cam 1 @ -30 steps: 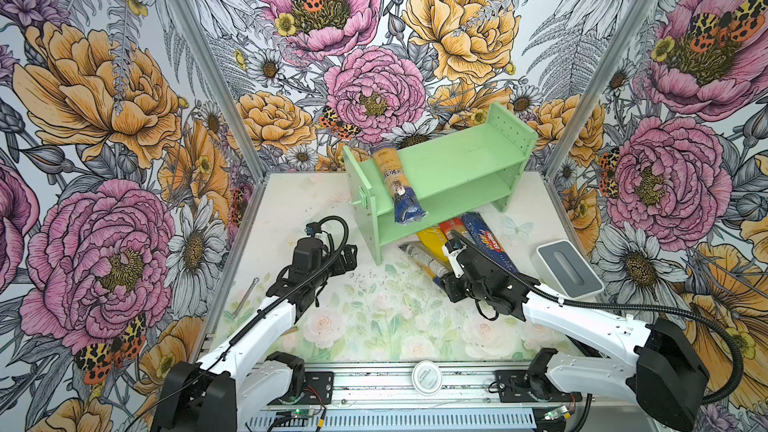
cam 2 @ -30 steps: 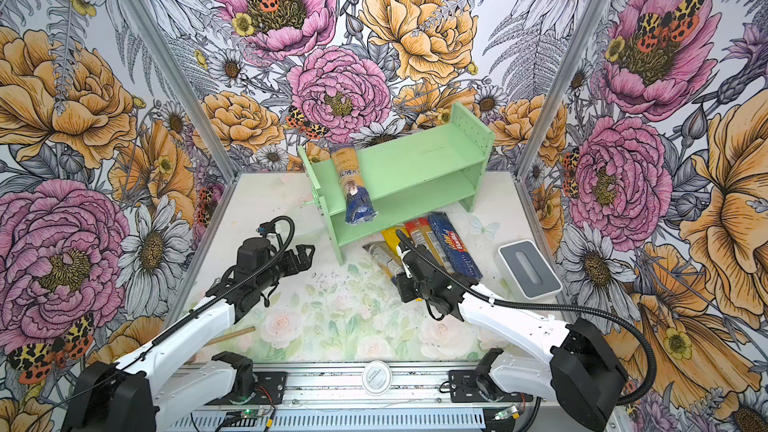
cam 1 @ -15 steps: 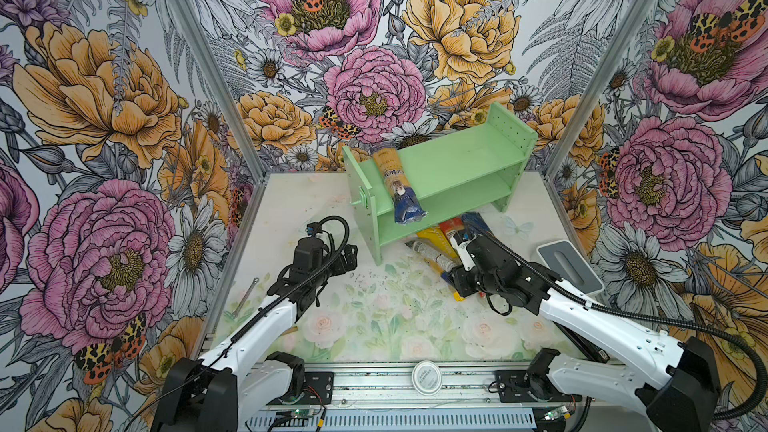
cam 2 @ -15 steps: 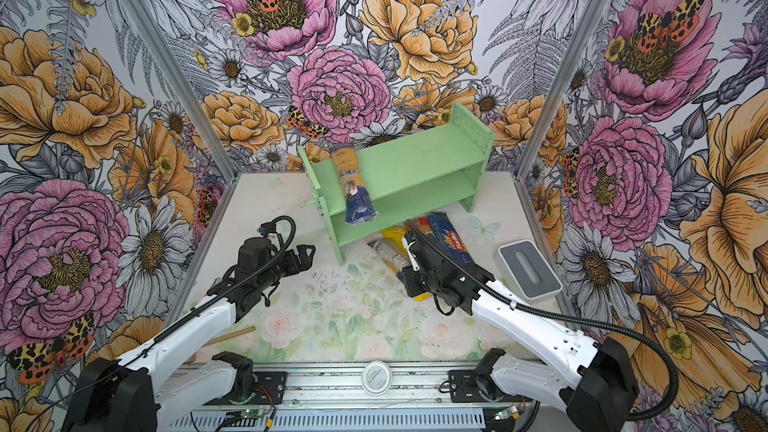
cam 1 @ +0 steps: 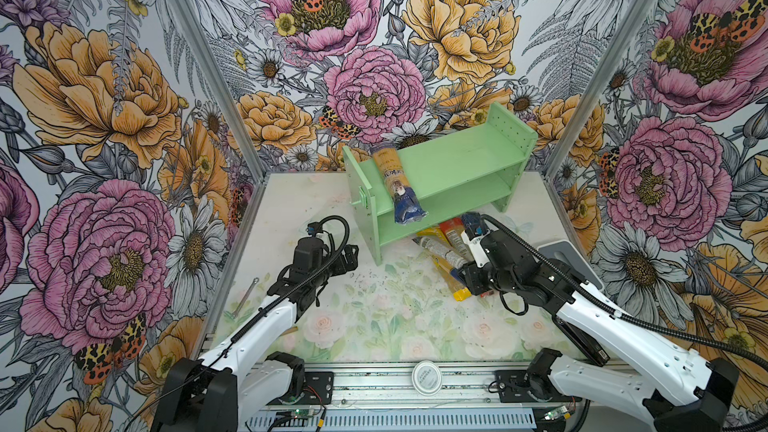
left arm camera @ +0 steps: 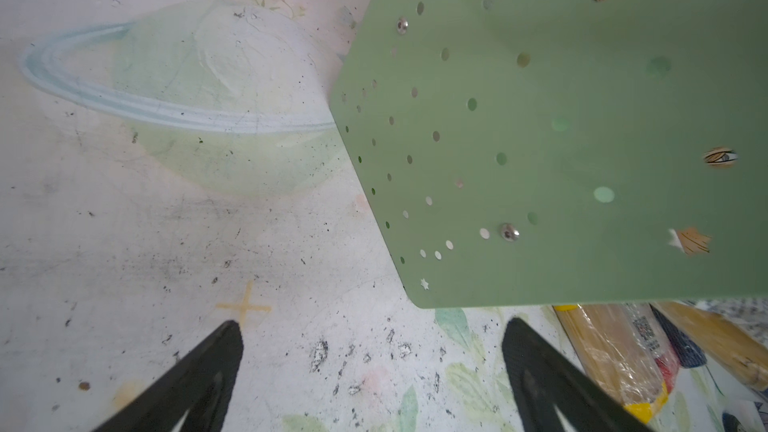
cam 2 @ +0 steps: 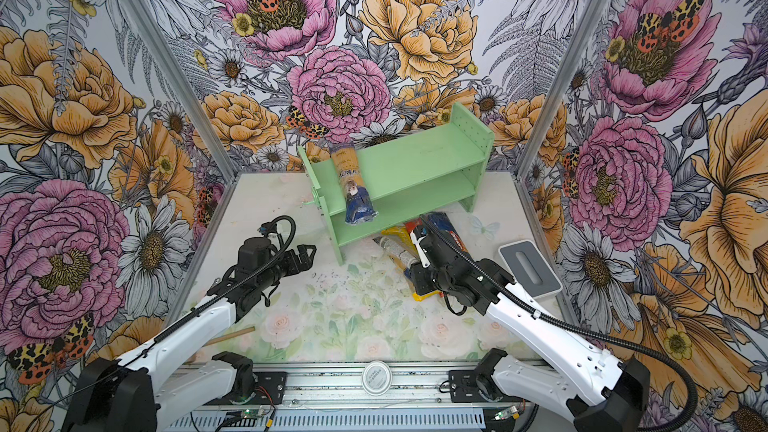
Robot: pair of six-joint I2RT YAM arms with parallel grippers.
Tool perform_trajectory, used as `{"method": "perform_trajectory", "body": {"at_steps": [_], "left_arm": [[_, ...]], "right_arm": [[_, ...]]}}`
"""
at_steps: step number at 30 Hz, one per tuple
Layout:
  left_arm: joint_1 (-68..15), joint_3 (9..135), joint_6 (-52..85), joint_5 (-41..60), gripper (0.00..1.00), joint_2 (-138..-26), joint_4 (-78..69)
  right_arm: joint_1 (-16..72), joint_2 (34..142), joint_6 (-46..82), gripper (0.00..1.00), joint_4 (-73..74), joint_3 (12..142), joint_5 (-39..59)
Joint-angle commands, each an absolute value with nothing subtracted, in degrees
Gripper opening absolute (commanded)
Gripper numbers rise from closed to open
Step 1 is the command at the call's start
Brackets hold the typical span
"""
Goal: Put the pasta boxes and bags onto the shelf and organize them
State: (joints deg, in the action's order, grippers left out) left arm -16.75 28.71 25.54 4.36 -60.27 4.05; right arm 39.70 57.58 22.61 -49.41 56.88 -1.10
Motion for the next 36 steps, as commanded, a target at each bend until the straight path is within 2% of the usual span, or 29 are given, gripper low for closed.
{"method": "perform_trajectory", "body": {"at_steps": [1,15,36], "left_arm": [[-17.4,28.1,24.9,5.6,0.99,-60.6,2.6],[-17.3,28.1,24.4,5.9,0.99,-60.6,2.7],[-17.3,28.1,22.7,7.8,0.99,-60.1,3.2]], "right_arm": [[39.2,54.6,21.6,0.00,-45.5,62.7,-0.2],[38.0,52.4,22.0,0.00,-53.5,68.0,0.0],[37.5,48.0,21.1,0.00,-67.3,81.4,-9.5]]}}
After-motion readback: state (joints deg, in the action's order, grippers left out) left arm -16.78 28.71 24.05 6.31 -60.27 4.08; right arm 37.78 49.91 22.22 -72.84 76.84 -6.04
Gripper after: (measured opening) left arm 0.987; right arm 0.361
